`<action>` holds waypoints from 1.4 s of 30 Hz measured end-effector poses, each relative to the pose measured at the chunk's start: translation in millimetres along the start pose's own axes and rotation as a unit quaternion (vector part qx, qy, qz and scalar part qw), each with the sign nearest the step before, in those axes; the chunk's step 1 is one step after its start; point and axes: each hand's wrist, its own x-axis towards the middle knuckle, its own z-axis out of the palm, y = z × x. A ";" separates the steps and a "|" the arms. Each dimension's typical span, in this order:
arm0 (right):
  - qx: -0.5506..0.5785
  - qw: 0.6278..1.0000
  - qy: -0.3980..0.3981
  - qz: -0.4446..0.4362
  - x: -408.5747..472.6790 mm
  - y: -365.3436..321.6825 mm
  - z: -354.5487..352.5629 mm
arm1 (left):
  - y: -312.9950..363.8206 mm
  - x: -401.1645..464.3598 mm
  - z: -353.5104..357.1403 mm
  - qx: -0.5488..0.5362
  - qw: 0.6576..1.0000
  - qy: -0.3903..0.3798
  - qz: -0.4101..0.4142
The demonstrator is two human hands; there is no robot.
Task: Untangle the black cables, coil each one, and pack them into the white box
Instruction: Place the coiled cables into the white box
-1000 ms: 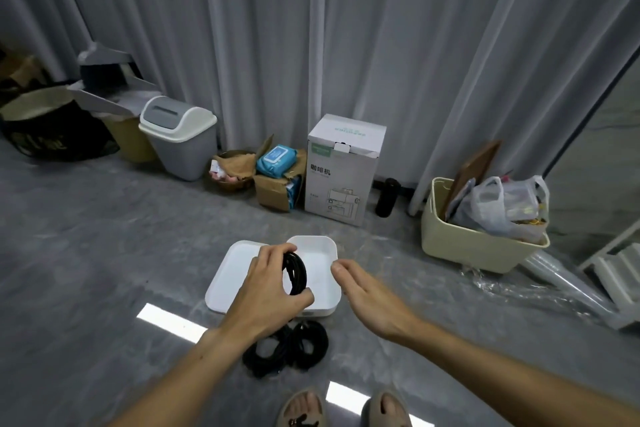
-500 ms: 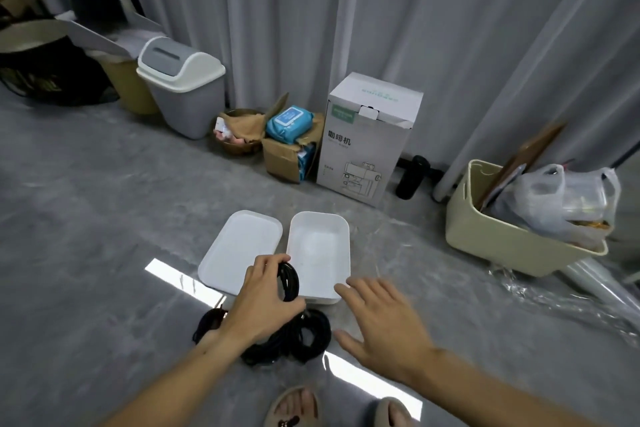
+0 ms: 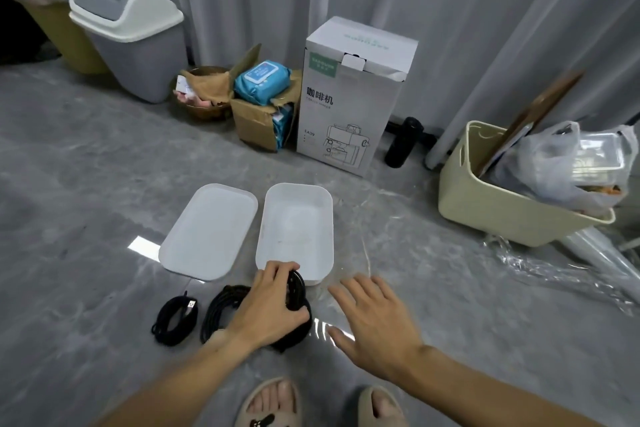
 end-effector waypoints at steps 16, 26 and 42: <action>-0.071 0.994 0.081 -0.001 -28.4 82.1 48.8 | 9.3 59.9 131.4 0.186 0.970 -0.143 0.061; -0.074 0.995 0.067 0.026 -33.0 98.0 73.9 | -3.2 87.1 156.3 0.210 0.966 -0.136 0.069; -0.033 0.997 0.042 0.047 6.6 76.1 100.5 | -43.1 58.3 101.8 0.170 0.978 0.058 0.102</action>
